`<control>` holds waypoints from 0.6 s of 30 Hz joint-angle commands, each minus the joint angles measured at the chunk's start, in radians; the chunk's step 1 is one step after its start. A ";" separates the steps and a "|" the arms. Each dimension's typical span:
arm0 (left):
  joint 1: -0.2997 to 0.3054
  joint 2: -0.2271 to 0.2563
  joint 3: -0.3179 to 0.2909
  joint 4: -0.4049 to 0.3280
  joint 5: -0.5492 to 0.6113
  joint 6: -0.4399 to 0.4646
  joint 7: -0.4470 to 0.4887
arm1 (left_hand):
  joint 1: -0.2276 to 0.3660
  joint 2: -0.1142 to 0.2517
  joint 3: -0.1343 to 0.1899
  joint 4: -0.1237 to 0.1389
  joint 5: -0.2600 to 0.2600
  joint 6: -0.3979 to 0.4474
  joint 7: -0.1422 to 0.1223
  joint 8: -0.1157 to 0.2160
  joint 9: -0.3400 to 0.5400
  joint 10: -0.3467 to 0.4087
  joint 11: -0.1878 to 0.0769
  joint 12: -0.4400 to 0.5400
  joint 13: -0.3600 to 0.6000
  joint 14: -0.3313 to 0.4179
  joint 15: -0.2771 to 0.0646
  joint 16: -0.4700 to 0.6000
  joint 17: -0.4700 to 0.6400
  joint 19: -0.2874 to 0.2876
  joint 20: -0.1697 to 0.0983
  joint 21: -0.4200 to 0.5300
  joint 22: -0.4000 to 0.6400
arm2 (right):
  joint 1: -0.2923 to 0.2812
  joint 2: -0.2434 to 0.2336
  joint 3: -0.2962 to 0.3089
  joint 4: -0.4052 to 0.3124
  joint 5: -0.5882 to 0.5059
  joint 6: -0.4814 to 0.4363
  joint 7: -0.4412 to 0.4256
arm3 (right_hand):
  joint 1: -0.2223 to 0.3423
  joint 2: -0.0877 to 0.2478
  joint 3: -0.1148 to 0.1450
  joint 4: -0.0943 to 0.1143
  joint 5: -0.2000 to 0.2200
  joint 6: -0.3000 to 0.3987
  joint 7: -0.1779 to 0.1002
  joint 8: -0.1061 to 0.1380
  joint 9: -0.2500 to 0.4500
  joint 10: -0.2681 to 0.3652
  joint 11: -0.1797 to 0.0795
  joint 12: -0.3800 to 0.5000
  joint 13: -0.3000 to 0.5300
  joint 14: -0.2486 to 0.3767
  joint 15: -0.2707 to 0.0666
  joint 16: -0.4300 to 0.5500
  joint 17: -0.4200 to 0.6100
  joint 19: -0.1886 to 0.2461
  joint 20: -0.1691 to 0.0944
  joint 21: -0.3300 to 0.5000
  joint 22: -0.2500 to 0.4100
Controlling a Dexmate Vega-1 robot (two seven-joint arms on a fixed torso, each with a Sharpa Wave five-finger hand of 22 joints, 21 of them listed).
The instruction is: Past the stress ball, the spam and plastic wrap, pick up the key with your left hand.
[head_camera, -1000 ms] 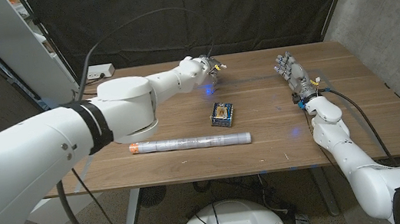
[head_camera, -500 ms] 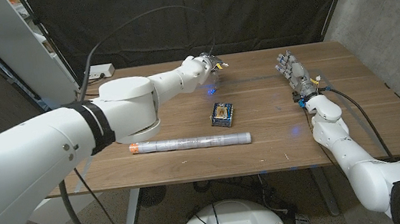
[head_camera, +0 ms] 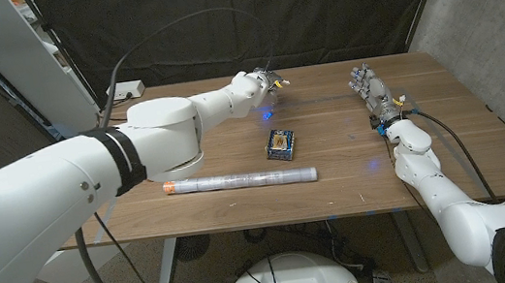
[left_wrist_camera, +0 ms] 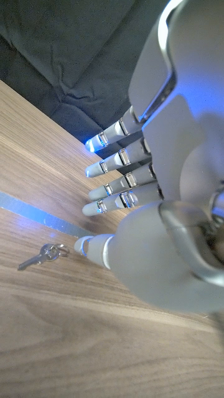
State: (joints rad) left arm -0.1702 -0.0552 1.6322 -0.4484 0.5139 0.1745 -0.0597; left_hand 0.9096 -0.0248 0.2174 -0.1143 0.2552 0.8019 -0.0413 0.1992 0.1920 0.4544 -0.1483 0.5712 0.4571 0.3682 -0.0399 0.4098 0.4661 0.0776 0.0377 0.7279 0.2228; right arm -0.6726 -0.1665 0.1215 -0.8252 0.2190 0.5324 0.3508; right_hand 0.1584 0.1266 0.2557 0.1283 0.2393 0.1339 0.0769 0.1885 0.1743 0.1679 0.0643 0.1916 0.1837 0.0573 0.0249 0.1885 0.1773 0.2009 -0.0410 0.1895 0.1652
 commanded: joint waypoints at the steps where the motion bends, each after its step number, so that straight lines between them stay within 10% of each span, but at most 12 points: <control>1: -0.002 -0.002 0.010 0.000 0.001 -0.016 -0.031 | 0.001 0.006 -0.001 -0.006 0.003 0.000 0.000 0.002 0.002 -0.002 -0.006 -0.001 0.002 0.003 -0.095 -0.002 0.005 -0.002 -0.005 0.010 0.002 | -0.019 0.003 0.001 -0.029 0.000 -0.005 -0.012 | -0.007 -0.004 0.003 -0.005 -0.001 0.005 0.002 -0.002 0.006 0.004 -0.002 -0.001 0.001 0.009 -0.001 -0.003 0.001 0.006 -0.020 0.002 0.005; 18: -0.001 0.000 0.017 0.000 0.024 -0.022 -0.042 | 0.009 0.010 -0.002 -0.010 0.005 0.021 0.001 0.008 0.002 0.018 -0.007 0.008 0.005 0.014 -0.102 0.001 0.010 0.002 -0.007 0.019 0.001 | -0.025 0.008 -0.008 -0.037 -0.004 0.003 -0.040 | -0.008 -0.004 0.003 -0.006 -0.001 0.002 0.002 -0.002 0.006 0.003 -0.004 -0.002 0.001 0.011 0.000 -0.002 0.001 0.008 -0.020 0.003 0.005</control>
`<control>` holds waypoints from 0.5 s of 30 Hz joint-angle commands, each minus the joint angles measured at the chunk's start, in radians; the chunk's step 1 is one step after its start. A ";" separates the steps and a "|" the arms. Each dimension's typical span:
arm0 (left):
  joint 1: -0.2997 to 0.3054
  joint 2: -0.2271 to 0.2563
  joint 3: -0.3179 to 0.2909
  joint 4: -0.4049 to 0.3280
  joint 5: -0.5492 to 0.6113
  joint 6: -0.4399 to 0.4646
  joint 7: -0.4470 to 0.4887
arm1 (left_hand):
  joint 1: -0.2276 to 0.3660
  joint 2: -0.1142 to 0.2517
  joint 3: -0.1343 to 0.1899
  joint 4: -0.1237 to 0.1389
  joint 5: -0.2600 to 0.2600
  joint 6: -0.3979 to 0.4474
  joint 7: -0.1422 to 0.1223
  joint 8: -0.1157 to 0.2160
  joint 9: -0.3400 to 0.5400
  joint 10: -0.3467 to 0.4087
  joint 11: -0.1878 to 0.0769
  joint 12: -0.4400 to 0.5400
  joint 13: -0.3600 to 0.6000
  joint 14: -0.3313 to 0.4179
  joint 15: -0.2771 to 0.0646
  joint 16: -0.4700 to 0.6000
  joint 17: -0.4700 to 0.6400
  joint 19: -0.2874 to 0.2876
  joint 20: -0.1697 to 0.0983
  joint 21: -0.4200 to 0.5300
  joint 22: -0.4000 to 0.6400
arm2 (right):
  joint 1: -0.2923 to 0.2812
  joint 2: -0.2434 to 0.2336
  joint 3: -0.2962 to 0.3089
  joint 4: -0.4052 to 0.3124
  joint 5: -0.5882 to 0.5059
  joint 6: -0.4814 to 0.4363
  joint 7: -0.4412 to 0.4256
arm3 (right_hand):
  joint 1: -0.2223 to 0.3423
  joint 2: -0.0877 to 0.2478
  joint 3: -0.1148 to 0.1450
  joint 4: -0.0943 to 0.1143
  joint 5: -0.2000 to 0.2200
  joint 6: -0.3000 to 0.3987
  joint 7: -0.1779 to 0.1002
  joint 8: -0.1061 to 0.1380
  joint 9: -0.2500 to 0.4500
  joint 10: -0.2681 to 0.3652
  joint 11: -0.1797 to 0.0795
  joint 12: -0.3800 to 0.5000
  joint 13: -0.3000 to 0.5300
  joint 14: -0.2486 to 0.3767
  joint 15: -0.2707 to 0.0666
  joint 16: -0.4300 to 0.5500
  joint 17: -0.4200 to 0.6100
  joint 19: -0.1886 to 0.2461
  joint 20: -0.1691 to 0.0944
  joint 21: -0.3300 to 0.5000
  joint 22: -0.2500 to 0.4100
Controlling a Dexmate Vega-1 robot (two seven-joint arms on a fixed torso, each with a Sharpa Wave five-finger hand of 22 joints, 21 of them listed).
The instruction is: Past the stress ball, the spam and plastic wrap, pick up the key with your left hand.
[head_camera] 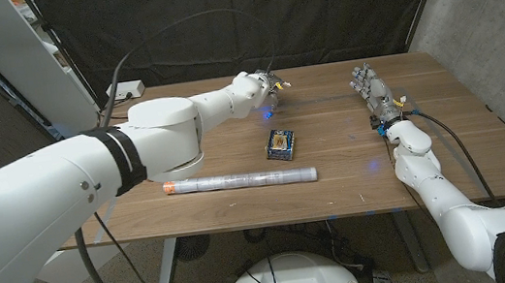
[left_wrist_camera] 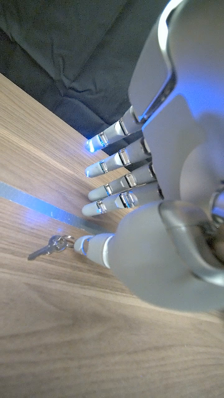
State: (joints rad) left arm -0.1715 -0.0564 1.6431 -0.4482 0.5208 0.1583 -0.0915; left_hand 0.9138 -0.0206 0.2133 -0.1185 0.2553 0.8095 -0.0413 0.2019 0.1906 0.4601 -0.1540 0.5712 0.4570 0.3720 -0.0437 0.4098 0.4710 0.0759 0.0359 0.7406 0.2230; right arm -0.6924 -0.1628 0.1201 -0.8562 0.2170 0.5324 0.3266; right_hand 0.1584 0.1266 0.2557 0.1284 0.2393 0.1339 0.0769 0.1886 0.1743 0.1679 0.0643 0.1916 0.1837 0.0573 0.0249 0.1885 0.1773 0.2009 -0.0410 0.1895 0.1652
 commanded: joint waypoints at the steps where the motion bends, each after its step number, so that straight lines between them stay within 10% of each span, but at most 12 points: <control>1: 0.001 0.001 0.006 0.000 0.016 -0.004 -0.011 | 0.006 0.007 0.003 -0.007 0.005 0.014 0.001 0.006 0.004 0.012 -0.001 0.008 0.006 0.010 -0.098 0.000 0.005 0.004 -0.006 0.006 0.001 | -0.005 0.005 -0.007 -0.006 -0.003 0.005 -0.018 | -0.008 -0.004 0.003 -0.006 -0.001 0.002 0.002 -0.002 0.006 0.003 -0.004 -0.002 0.001 0.010 0.000 -0.002 0.001 0.008 -0.020 0.003 0.005; 15: 0.013 0.005 -0.008 0.000 0.048 0.001 -0.002 | 0.012 0.011 0.001 -0.008 0.005 0.028 -0.003 0.009 0.004 0.022 -0.003 0.013 0.008 0.017 -0.100 0.002 0.010 0.007 -0.009 0.014 0.000 | 0.000 0.008 -0.014 -0.001 -0.009 0.011 -0.037 | -0.008 -0.005 0.004 -0.007 0.000 0.002 0.003 -0.002 0.006 0.003 -0.003 -0.002 0.001 0.011 0.000 -0.002 0.001 0.009 -0.021 0.003 0.005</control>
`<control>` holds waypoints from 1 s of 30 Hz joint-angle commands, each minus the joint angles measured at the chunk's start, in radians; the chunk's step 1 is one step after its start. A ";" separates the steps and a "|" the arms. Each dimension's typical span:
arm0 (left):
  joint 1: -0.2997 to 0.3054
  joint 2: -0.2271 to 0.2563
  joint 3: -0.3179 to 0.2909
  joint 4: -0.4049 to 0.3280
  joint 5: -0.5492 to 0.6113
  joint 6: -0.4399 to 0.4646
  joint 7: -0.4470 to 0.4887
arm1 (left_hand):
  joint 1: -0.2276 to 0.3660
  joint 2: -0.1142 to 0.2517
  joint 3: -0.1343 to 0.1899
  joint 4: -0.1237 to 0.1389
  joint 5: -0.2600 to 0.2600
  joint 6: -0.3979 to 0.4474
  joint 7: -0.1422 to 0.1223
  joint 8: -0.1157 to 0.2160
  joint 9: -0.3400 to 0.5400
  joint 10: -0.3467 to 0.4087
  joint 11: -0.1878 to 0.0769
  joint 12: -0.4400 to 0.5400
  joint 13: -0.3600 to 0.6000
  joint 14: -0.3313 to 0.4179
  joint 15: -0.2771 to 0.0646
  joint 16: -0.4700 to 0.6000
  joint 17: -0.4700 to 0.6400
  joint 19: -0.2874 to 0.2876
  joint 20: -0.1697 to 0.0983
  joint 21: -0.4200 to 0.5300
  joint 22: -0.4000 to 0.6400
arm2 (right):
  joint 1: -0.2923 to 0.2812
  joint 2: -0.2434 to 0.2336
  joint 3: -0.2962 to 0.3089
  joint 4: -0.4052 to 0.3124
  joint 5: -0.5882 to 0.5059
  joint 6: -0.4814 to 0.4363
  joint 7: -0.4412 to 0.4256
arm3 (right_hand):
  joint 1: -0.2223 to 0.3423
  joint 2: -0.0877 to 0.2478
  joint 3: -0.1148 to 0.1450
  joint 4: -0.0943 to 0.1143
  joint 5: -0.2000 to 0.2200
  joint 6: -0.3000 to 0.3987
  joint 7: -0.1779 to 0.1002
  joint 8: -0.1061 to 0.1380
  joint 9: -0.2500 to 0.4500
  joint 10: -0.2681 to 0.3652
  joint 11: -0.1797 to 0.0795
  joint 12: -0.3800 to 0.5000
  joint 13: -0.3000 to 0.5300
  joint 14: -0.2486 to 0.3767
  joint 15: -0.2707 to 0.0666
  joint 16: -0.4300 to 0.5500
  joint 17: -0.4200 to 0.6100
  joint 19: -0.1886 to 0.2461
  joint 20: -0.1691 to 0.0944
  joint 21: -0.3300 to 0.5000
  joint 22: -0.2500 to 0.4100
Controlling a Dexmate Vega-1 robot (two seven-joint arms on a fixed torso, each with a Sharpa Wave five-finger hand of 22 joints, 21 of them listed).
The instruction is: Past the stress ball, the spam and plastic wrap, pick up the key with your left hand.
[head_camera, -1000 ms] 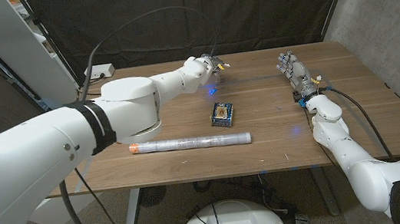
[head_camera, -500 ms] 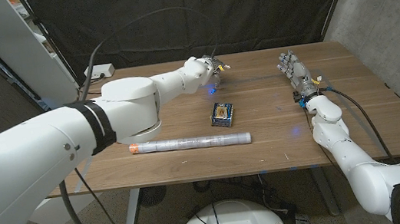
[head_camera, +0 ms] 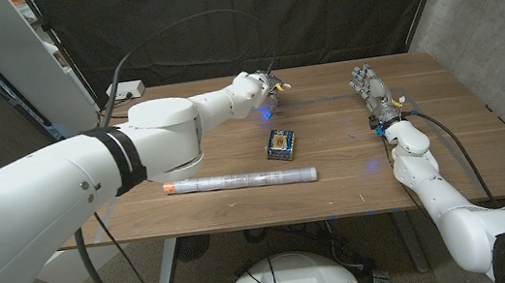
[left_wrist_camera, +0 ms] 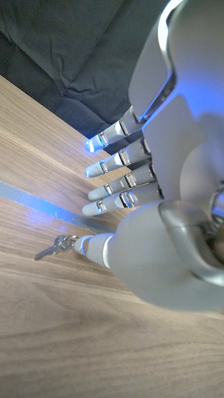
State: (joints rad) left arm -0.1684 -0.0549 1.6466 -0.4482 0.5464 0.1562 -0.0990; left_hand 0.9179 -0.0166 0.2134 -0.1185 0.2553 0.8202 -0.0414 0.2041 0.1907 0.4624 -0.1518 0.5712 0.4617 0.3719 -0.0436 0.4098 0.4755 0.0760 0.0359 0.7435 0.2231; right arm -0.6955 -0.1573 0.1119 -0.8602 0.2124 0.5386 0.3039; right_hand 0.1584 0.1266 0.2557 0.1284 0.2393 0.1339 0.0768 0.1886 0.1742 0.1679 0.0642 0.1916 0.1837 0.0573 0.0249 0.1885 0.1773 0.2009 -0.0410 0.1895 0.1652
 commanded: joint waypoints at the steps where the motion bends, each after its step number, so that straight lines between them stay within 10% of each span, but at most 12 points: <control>1: 0.011 0.004 -0.010 0.000 0.025 0.003 0.006 | 0.009 0.007 0.001 -0.009 0.005 0.019 -0.003 0.008 0.004 0.021 -0.007 0.013 0.004 0.020 -0.102 0.003 0.005 0.008 -0.009 0.011 0.000 | 0.004 0.002 -0.006 0.004 -0.003 0.005 -0.013 | -0.008 -0.005 0.004 -0.007 0.000 0.003 0.003 -0.002 0.006 0.003 -0.003 -0.002 0.001 0.011 0.001 -0.002 0.001 0.009 -0.021 0.003 0.005; 24: 0.021 -0.004 0.015 0.000 0.028 -0.024 -0.010 | 0.018 0.022 0.004 -0.011 0.001 0.072 -0.010 0.023 0.005 0.058 -0.013 0.029 0.009 0.042 -0.110 0.003 0.010 0.013 -0.010 0.026 -0.002 | -0.019 -0.004 -0.006 -0.024 0.002 0.009 -0.025 | -0.008 -0.005 0.005 -0.009 0.001 0.003 0.004 -0.001 0.006 0.005 -0.004 -0.001 0.001 0.013 0.000 -0.002 0.001 0.010 -0.020 0.003 0.005; 30: 0.021 0.005 0.010 0.000 0.043 -0.064 0.000 | 0.115 0.099 0.054 -0.041 -0.018 0.195 -0.018 0.065 0.011 0.156 -0.011 0.086 0.030 0.133 -0.153 0.036 0.028 0.062 -0.019 0.063 -0.001 | -0.023 -0.006 -0.006 -0.028 0.004 0.010 -0.027 | -0.008 -0.006 0.005 -0.009 0.001 0.003 0.003 -0.001 0.006 0.005 -0.005 -0.001 0.001 0.014 0.000 -0.002 0.001 0.009 -0.020 0.003 0.005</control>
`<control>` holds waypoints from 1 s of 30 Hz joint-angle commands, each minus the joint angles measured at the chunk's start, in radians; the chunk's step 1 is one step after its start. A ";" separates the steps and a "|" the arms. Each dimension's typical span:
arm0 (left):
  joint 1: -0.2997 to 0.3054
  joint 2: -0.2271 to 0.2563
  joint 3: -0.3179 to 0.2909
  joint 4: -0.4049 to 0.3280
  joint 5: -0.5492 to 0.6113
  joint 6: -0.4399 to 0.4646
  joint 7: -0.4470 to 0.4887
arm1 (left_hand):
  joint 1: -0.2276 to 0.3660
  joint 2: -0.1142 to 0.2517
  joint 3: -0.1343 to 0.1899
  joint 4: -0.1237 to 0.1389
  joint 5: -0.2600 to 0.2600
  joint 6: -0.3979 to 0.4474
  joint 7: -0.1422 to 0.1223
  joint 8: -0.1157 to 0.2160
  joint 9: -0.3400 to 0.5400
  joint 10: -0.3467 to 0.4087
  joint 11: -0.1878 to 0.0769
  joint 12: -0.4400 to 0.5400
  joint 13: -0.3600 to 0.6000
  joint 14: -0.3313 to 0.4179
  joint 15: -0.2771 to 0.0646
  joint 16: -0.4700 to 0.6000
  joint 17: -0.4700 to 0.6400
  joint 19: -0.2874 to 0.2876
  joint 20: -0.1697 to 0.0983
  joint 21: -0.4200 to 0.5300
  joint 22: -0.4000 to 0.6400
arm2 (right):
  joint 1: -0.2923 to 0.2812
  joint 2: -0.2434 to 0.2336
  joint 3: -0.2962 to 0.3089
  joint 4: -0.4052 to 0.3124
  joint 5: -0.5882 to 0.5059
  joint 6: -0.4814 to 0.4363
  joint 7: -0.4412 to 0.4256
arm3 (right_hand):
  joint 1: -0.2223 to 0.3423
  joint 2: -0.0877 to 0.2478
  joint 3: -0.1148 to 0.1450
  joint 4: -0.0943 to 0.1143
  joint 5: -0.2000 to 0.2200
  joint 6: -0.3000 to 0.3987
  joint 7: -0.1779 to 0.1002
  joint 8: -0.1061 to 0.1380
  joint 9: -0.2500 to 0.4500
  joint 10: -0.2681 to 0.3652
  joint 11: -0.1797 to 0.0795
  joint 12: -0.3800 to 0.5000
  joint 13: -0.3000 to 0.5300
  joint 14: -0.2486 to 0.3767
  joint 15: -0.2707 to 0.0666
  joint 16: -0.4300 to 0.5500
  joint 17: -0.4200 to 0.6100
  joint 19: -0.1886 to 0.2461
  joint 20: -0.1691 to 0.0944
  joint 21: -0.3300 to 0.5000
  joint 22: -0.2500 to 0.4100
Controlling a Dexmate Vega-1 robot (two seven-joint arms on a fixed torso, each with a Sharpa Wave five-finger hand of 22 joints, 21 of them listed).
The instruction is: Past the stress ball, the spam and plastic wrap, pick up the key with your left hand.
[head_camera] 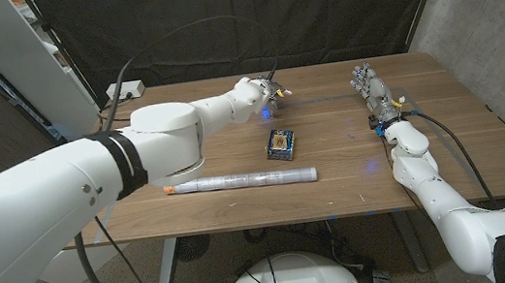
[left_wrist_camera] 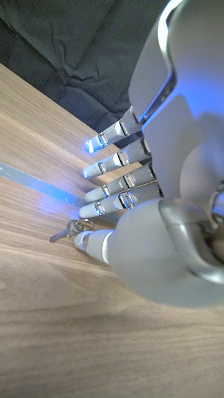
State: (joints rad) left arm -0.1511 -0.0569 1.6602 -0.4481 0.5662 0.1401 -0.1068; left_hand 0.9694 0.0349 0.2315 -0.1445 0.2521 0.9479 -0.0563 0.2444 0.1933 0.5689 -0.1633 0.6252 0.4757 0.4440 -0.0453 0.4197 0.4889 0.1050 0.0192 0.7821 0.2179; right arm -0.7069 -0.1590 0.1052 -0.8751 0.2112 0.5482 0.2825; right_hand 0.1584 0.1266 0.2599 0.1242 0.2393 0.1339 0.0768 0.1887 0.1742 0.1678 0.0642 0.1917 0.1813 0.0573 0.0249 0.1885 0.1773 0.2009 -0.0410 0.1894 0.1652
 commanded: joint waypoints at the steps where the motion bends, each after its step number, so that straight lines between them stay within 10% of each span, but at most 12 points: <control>1: 0.003 0.009 -0.004 0.000 0.029 -0.056 0.010 | 0.091 0.054 0.046 -0.025 -0.024 0.100 -0.006 0.037 0.010 0.077 0.001 0.047 0.022 0.086 -0.161 0.034 0.018 0.045 -0.010 0.034 0.004 | -0.013 -0.005 0.000 -0.014 0.004 0.001 -0.007 | -0.008 -0.006 0.001 -0.005 0.001 0.003 0.003 -0.001 0.006 0.005 -0.005 -0.001 0.004 0.014 0.000 -0.002 0.001 0.010 -0.020 0.003 0.005; 30: -0.031 0.069 -0.098 0.071 0.134 -0.431 0.242 | 0.219 0.083 0.087 -0.032 -0.062 0.218 0.061 0.117 0.054 0.180 0.007 0.124 0.079 0.199 -0.180 0.078 0.068 0.087 -0.013 0.107 0.013 | 0.019 -0.006 -0.013 0.021 -0.006 0.015 -0.006 | -0.006 -0.010 0.002 -0.010 0.002 0.004 0.006 0.000 0.005 0.010 -0.005 0.000 0.003 0.024 0.001 0.000 0.000 0.014 -0.021 0.004 0.004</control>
State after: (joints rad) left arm -0.1678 -0.0193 1.6076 -0.3925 0.6691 -0.1631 0.0447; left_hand 1.1432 0.0871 0.3092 -0.1780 0.1933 1.1262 0.0214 0.3154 0.1980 0.7180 -0.1325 0.7435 0.5498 0.6300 -0.0609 0.4920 0.5541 0.1856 0.0054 0.8808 0.2258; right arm -0.7001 -0.1664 0.0965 -0.8650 0.2098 0.5597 0.2736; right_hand 0.1518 0.1200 0.2610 0.1173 0.2393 0.1339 0.0768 0.1887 0.1743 0.1733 0.0589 0.1917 0.1815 0.0682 0.0248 0.1885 0.1773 0.2063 -0.0356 0.1895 0.1652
